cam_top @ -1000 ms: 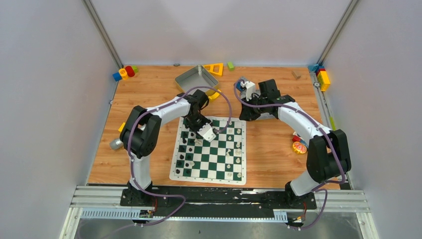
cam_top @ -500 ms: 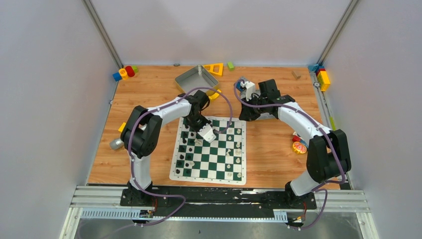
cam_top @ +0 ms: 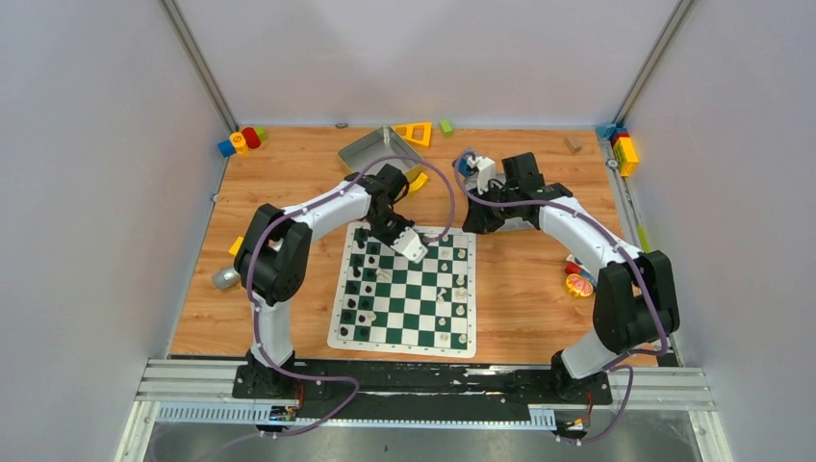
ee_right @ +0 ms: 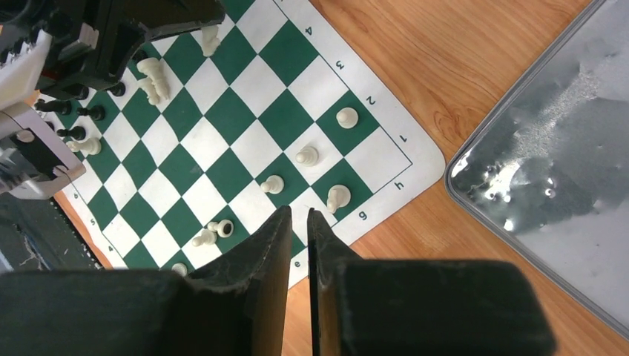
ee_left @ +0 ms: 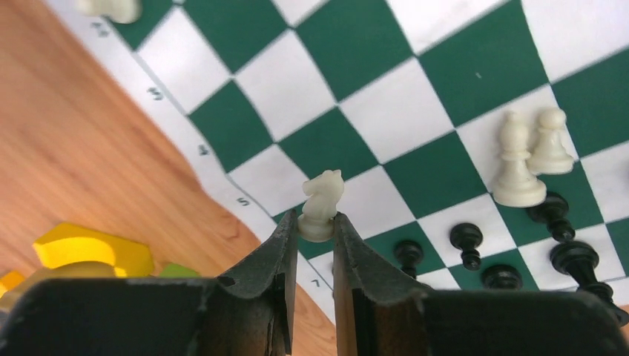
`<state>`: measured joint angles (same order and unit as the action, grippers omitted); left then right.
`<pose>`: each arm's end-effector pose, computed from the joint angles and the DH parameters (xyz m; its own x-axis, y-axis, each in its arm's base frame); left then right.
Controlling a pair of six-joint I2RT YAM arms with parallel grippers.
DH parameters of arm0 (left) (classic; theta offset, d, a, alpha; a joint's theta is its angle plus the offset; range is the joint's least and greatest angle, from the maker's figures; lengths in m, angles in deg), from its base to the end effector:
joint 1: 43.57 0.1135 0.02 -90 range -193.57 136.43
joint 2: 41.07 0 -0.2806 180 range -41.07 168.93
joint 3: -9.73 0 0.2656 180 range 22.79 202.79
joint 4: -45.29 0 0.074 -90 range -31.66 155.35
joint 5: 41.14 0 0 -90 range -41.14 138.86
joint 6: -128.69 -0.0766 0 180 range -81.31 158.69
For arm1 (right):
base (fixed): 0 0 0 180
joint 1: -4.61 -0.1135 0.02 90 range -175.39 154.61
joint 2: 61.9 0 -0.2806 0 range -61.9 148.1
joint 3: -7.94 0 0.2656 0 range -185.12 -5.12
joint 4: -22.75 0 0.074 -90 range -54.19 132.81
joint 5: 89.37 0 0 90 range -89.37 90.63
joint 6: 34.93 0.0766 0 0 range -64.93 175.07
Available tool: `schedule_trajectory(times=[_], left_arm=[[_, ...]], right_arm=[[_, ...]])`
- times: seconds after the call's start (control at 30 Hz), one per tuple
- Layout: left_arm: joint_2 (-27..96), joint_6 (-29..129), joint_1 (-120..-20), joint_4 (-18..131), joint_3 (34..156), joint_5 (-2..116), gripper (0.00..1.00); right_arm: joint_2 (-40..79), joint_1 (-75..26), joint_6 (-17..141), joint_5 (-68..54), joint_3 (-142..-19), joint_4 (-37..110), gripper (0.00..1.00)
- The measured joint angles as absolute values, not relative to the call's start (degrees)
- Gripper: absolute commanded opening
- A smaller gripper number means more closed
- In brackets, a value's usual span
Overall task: Set up the chess pieces on the board
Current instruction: Pick up the chess piece from the chessboard, then place the chess piece on the chessboard.
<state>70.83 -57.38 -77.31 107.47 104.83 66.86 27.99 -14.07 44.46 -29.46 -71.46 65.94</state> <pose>0.3253 -0.2457 0.1529 0.6604 0.6962 -0.2814 0.7506 -0.6223 0.2222 0.3322 0.1529 0.2327 -0.6474 -0.3871 -0.6565 -0.6894 0.6646 0.2880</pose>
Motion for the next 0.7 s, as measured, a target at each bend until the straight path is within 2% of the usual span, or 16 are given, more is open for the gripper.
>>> schedule_trajectory(times=[0.23,0.5,0.7], left_arm=[[69.3,-40.2,-75.7,104.4,107.5,78.3,0.14],[58.8,-12.1,-75.3,87.2,101.8,84.0,0.15],[55.0,-1.3,-76.6,78.9,99.3,83.5,0.14]], right_arm=[[26.6,-11.4,46.7,-38.7,-71.5,65.2,0.31],[28.8,-11.1,53.3,-51.1,-72.6,61.0,0.48],[33.5,-11.4,57.6,-57.7,-74.3,58.8,0.52]])
